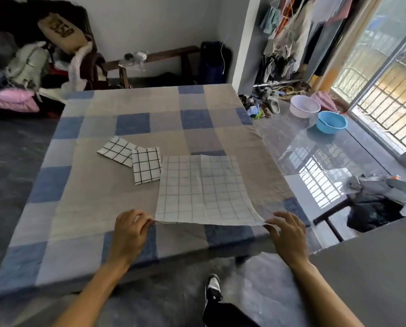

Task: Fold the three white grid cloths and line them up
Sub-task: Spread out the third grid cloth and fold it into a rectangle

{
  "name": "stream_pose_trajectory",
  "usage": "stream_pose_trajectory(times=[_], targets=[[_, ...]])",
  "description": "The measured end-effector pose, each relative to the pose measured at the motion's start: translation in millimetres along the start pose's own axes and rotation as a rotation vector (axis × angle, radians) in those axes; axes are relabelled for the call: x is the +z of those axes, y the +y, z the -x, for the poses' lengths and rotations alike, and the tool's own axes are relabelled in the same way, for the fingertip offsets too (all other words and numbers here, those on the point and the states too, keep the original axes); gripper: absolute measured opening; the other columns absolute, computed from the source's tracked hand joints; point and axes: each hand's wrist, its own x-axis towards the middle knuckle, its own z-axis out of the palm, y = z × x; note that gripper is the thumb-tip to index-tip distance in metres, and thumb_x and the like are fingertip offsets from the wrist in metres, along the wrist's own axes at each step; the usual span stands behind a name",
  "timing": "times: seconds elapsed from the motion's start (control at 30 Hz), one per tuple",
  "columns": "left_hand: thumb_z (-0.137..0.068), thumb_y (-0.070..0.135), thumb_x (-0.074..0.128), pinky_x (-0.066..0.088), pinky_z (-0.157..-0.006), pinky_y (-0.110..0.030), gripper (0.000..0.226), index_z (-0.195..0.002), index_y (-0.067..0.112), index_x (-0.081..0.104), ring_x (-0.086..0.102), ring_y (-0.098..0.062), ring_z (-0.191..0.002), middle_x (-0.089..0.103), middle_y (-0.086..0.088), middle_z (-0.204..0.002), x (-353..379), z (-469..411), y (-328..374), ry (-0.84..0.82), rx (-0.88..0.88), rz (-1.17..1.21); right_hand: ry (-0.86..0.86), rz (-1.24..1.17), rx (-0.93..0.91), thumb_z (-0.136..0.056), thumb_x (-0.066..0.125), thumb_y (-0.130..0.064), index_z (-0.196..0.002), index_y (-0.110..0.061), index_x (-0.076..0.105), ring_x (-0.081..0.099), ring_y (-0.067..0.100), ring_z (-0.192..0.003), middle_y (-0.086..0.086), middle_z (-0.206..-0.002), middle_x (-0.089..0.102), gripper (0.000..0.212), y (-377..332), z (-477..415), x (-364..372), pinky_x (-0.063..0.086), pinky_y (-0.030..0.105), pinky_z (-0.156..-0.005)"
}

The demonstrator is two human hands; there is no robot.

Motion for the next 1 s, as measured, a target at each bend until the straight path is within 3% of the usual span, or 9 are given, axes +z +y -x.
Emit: stream_pose_trajectory(times=[0.2,0.4,0.6,0.73,0.8,1.0], targets=[[-0.095,0.045,0.038,0.036,-0.079,-0.027,0.041,-0.087,0.012,0.061,0.05,-0.017,-0.08,0.058,-0.002,-0.085,1,-6,9,-0.046,-0.049,0.087,0.023,-0.141,0.175,-0.077,0.076,-0.03,-0.086,-0.013,0.075,0.058,0.025,-0.103,0.005,-0.107,0.067,0.019,8,-2,-5,0.047,0.045,-0.088],[-0.093,0.041,0.042,0.033,-0.076,-0.026,0.036,-0.086,0.011,0.062,0.051,-0.018,-0.079,0.058,-0.002,-0.084,14,-56,7,-0.005,-0.113,0.076,-0.003,-0.3,0.228,-0.08,0.072,-0.032,-0.09,-0.013,0.071,0.058,0.019,-0.097,0.003,-0.102,0.066,0.022,12,-54,10,0.048,0.035,-0.085],[-0.094,0.035,0.053,0.039,-0.076,-0.036,0.027,-0.087,0.01,0.062,0.047,-0.014,-0.081,0.057,0.0,-0.085,46,-138,-7,-0.001,-0.233,0.069,-0.055,-0.421,0.288,-0.086,0.067,-0.03,-0.093,-0.012,0.07,0.057,0.017,-0.092,0.001,-0.101,0.063,0.02,15,-143,44,0.041,0.026,-0.079],[-0.091,0.025,0.059,0.044,-0.072,-0.042,0.018,-0.082,0.01,0.062,0.051,-0.019,-0.078,0.058,-0.003,-0.081,74,-186,-23,-0.071,-0.302,0.002,-0.109,-0.369,0.32,-0.088,0.065,-0.035,-0.092,-0.015,0.07,0.058,0.021,-0.096,0.003,-0.105,0.065,0.021,19,-201,74,0.047,0.036,-0.083],[-0.09,0.021,0.063,0.045,-0.072,-0.043,0.014,-0.081,0.01,0.064,0.053,-0.022,-0.078,0.06,-0.003,-0.082,88,-200,-33,-0.104,-0.343,-0.038,-0.151,-0.313,0.301,-0.089,0.063,-0.038,-0.091,-0.018,0.07,0.056,0.022,-0.099,0.002,-0.108,0.064,0.021,21,-224,90,0.043,0.034,-0.083],[-0.086,0.016,0.068,0.038,-0.069,-0.031,0.01,-0.083,0.007,0.069,0.055,-0.024,-0.076,0.063,-0.008,-0.083,120,-218,-53,-0.193,-0.421,-0.089,-0.211,-0.096,0.189,-0.091,0.059,-0.04,-0.093,-0.017,0.072,0.051,0.021,-0.108,0.0,-0.11,0.063,0.026,22,-260,124,0.036,0.037,-0.094]])
